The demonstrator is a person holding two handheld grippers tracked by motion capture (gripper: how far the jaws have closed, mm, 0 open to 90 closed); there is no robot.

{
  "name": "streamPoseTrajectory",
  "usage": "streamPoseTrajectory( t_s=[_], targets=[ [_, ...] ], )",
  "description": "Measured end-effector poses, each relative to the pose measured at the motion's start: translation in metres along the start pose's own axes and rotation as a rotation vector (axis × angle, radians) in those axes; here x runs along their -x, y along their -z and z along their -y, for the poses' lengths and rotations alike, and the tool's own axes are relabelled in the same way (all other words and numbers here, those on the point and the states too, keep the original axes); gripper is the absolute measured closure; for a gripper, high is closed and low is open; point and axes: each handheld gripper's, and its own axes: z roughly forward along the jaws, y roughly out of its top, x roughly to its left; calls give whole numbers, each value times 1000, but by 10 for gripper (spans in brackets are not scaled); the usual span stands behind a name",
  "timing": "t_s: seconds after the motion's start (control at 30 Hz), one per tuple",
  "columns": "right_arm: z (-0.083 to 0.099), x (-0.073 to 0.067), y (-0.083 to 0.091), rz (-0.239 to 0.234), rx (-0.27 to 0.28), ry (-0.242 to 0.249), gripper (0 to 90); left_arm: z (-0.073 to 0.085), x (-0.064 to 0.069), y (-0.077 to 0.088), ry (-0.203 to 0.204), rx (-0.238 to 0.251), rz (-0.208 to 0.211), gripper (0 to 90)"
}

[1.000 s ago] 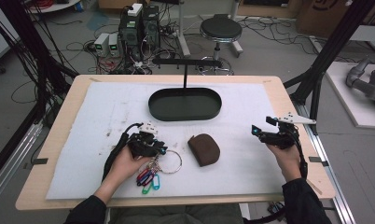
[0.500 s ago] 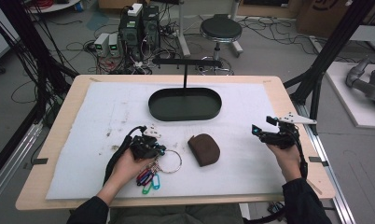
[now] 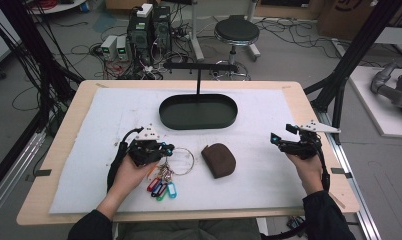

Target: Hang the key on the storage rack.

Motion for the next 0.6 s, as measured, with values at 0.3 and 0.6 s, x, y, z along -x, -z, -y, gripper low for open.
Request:
streamPoseTrajectory(
  t_s=[0.3,0.6],
  targets=[
    [0,0,0,-6,1,-6,201,-5,16,12,-74,23,39,862],
    [0,0,-1,-14,-4,-7,201,-3,19,14,-83,20,122,858]
  ],
)
